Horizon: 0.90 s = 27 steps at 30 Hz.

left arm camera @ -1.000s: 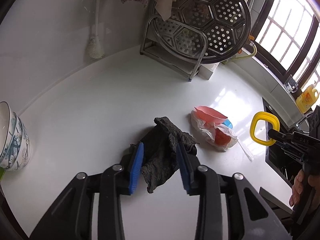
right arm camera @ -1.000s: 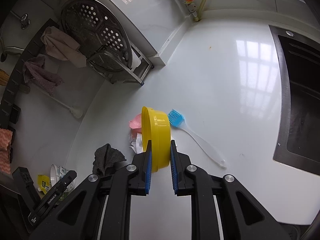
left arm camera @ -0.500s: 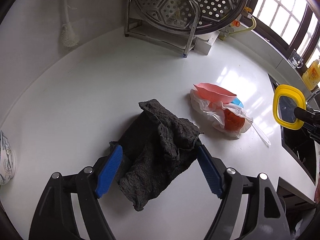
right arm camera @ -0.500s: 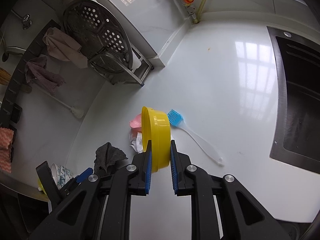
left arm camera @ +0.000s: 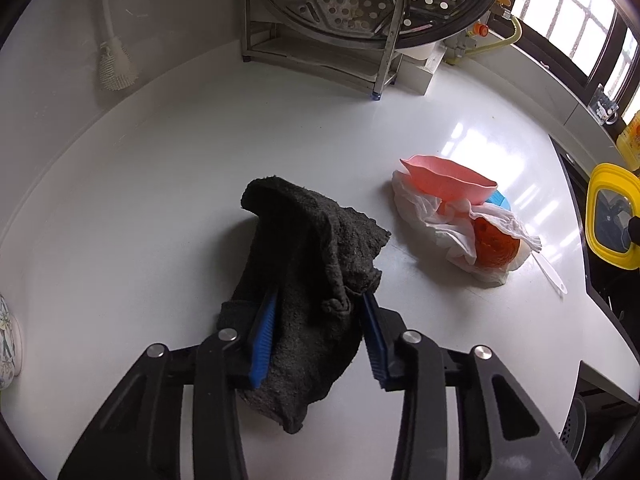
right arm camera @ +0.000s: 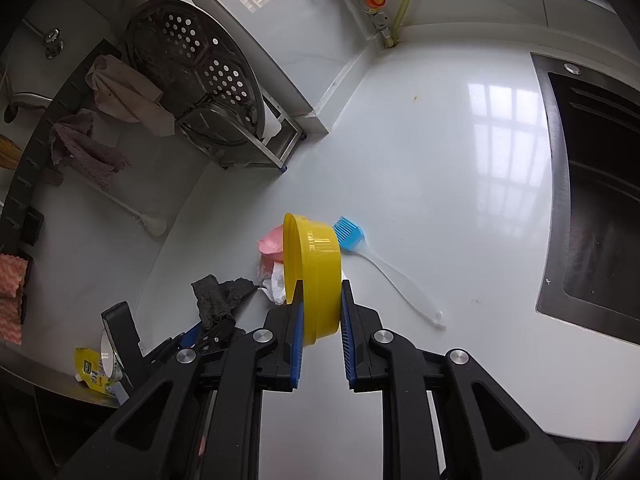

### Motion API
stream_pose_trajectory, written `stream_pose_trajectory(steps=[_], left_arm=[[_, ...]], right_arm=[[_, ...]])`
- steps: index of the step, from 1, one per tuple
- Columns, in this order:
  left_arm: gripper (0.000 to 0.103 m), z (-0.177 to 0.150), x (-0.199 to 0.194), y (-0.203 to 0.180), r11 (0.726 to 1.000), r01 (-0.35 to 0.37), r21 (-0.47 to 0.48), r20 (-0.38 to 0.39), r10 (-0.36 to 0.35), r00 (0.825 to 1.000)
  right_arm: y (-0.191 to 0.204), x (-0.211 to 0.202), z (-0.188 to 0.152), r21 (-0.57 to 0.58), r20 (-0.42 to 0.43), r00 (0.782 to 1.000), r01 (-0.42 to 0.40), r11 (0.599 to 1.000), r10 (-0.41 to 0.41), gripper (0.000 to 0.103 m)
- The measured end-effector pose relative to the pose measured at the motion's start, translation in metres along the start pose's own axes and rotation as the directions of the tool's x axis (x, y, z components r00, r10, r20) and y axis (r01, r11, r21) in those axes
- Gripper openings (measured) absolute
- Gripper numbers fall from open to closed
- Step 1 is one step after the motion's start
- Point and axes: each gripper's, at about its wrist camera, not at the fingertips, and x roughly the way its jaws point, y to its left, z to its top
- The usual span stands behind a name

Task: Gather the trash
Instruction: 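Lift the black cloth with the left tool while the right tool holds the yellow container, then carry cloth and yellow container over the basket and open both tools to drop them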

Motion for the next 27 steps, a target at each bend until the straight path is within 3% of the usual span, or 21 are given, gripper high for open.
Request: stream_pose_trajectory(steps=[4,11,16,27], left_arm=[[0.022,-0.002,-0.017,0.006,0.999,0.036,-0.038,0.012,-0.036,0.999],[0.021,-0.014,-0.066,0.012,0.995,0.069,-0.069,0.073,-0.064,0.995],[0.021,-0.027,-0.109,0.011,0.996,0.044,-0.076,0.130,-0.034,0.991],[0.021,-0.064,-0.189,-0.058,0.999,0.026,-0.043,0.211,-0.017,0.977]], right_arm=[[-0.001,-0.002,-0.003,0.003,0.000,1.000,-0.006,1.000,0.006,0.016],[-0.004,-0.013,-0.011,0.001,0.001,1.000,-0.027,1.000,0.027,0.016],[-0.009,-0.029,-0.024,-0.002,0.000,0.999,-0.052,0.999,0.052,0.016],[-0.040,-0.097,-0.067,-0.062,-0.009,0.995,-0.103,0.993,0.103,0.016]])
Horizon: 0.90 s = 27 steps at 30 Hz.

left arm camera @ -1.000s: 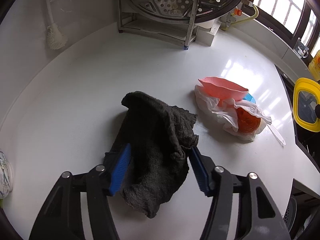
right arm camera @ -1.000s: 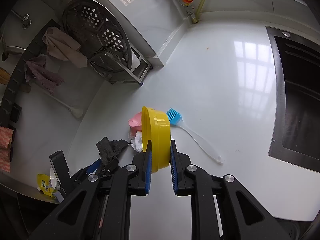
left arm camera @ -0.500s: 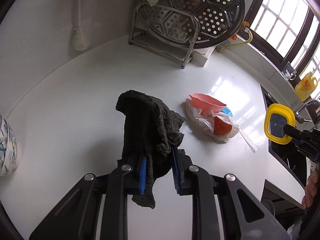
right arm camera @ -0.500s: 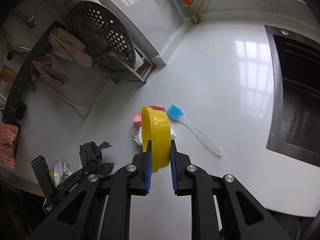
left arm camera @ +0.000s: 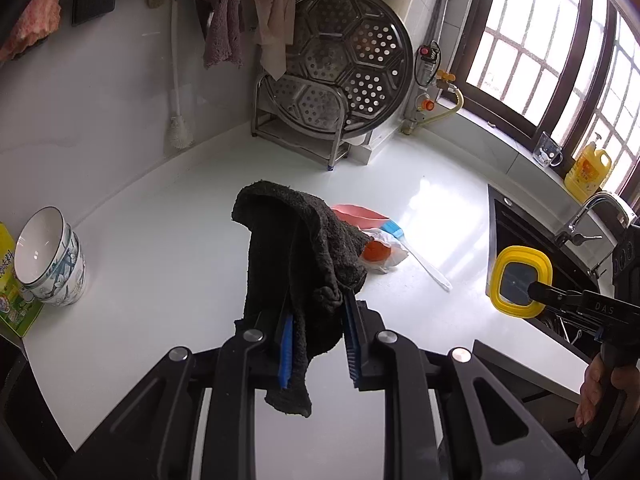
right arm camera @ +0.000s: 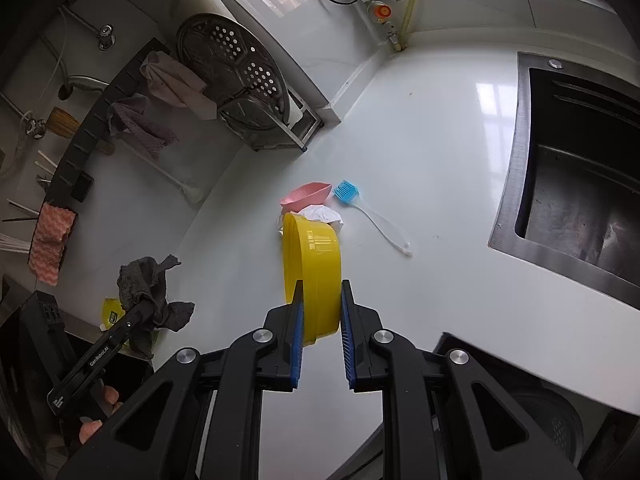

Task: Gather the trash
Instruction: 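Carry cloth and yellow container over the basket and open both tools to drop them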

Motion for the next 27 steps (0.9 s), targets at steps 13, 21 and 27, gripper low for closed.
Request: stream_pose_trajectory(steps=[13,21,27], left_arm=[[0.021,-0.071,-0.021,-0.143,0.992,0.104,0.074,-0.075,-0.099,0.992],[0.021,-0.132,-0.002,-0.213,0.984,0.140,0.110,-0.184,-0.118,0.976],[0.021,-0.186,0.028,-0.239,0.983,0.144,0.113,-0.319,-0.102,0.942]], right_arm=[[-0.077,-0.086,-0.070,-0.016,-0.044,0.998,0.048,0.999,-0.049,0.016],[-0.125,-0.110,-0.117,-0.060,-0.095,0.986,0.130,0.990,-0.136,0.016],[-0.153,-0.092,-0.156,-0.100,-0.177,0.965,0.175,0.979,-0.191,0.016]])
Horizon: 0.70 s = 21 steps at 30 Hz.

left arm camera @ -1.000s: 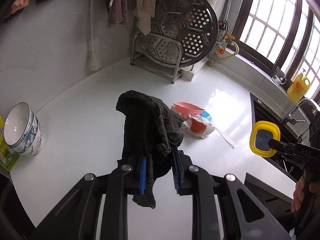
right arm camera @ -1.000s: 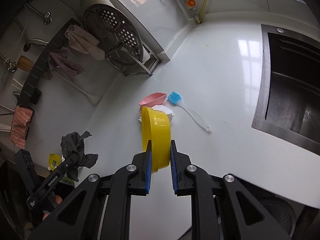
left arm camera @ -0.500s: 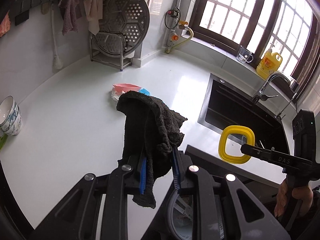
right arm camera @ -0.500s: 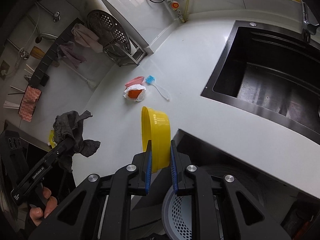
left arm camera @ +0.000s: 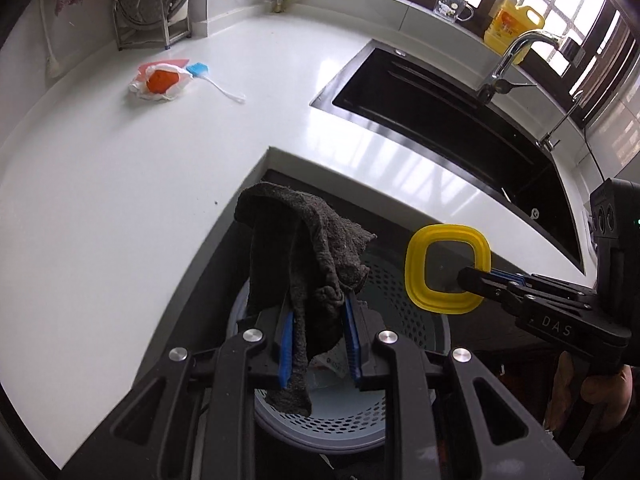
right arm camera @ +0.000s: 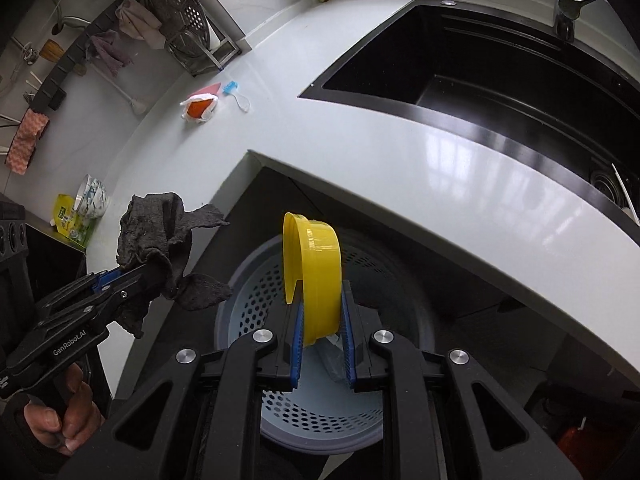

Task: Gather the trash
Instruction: 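Carry cloth and yellow container over the basket and open both tools to drop them, then move both tools back to the counter toward the tissue and blue brush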

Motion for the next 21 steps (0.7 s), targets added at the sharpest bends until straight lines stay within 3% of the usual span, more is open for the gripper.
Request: stream_pose_trajectory(steps=[5,8,9,11,12,17,21], left_arm=[[0.023,-0.024,0.028,-0.006,0.999,-0.012,-0.035,-0.083,0.009,0.996],[0.027,-0.030,0.031,-0.007,0.998,-0.027,-0.059,-0.096,0.021,0.995],[0.031,-0.032,0.030,-0.007,0.997,-0.034,-0.067,-0.093,0.028,0.995],[0.050,-0.034,0.025,-0.007,0.996,-0.040,-0.083,-0.076,0.034,0.997],[0.066,-0.035,0.021,-0.008,0.995,-0.049,-0.091,-0.060,0.044,0.997],[0.069,-0.035,0.003,-0.009,0.991,-0.084,-0.108,-0.022,0.082,0.996],[0.082,-0.034,-0.014,-0.010,0.985,-0.121,-0.124,0.010,0.123,0.992]], right_arm=[[-0.014,0.016,-0.017,-0.002,-0.048,0.999,0.006,1.000,-0.007,0.016],[-0.018,0.012,-0.020,-0.015,-0.049,0.999,-0.008,1.000,0.007,0.017],[-0.019,0.010,-0.021,-0.016,-0.052,0.999,-0.015,1.000,0.014,0.022],[-0.020,0.005,-0.022,-0.022,-0.041,0.999,-0.017,1.000,0.016,0.028],[-0.021,0.002,-0.022,-0.026,-0.036,0.999,-0.016,1.000,0.015,0.031],[-0.025,-0.011,-0.023,-0.037,-0.020,0.999,-0.028,0.999,0.027,0.038],[-0.022,-0.020,-0.022,-0.074,0.001,1.000,-0.023,0.997,0.023,0.043]])
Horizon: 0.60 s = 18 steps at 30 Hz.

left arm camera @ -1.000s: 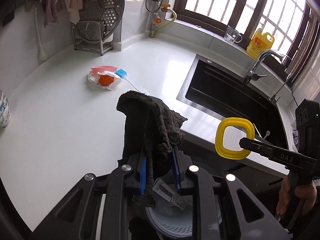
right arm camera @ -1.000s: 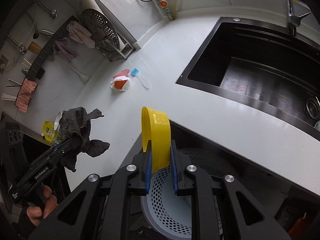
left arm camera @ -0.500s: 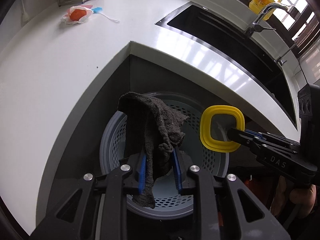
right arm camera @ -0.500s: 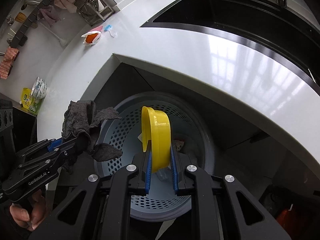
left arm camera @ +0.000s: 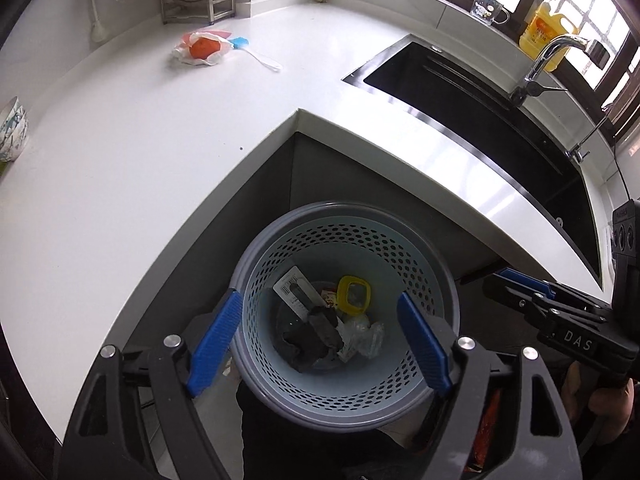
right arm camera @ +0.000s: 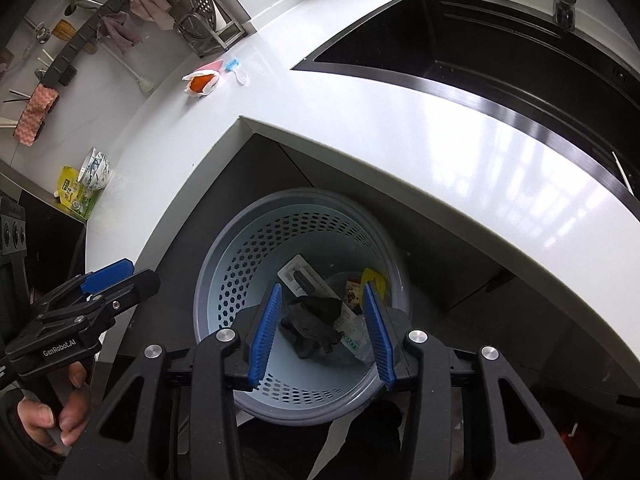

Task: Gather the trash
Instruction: 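Move both tools back to the counter toward the tissue and blue brush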

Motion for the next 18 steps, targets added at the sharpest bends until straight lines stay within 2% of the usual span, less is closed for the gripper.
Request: stream_pose_trajectory(steps=[4,8,10,18], left_arm=[[0.084,0.001,-0.018,0.006,0.999,-0.024,-0.023,0.038,0.025,0.999],[0.085,0.003,-0.037,0.010,0.997,-0.073,-0.040,0.084,0.076,0.994],[0.090,0.006,-0.045,0.015,0.994,-0.091,-0.060,0.101,0.097,0.990],[0.090,0.024,-0.069,0.043,0.985,-0.134,-0.107,0.160,0.150,0.976]], right_arm=[[0.004,-0.008,0.002,-0.042,0.022,1.000,0.009,0.999,-0.008,0.051],[0.011,-0.015,0.009,-0.089,0.047,0.999,0.027,0.996,-0.023,0.051],[0.017,-0.020,0.015,-0.118,0.067,0.998,0.028,0.993,-0.020,0.052],[0.057,-0.028,0.042,-0.219,0.143,0.989,-0.003,0.976,0.035,0.056]])
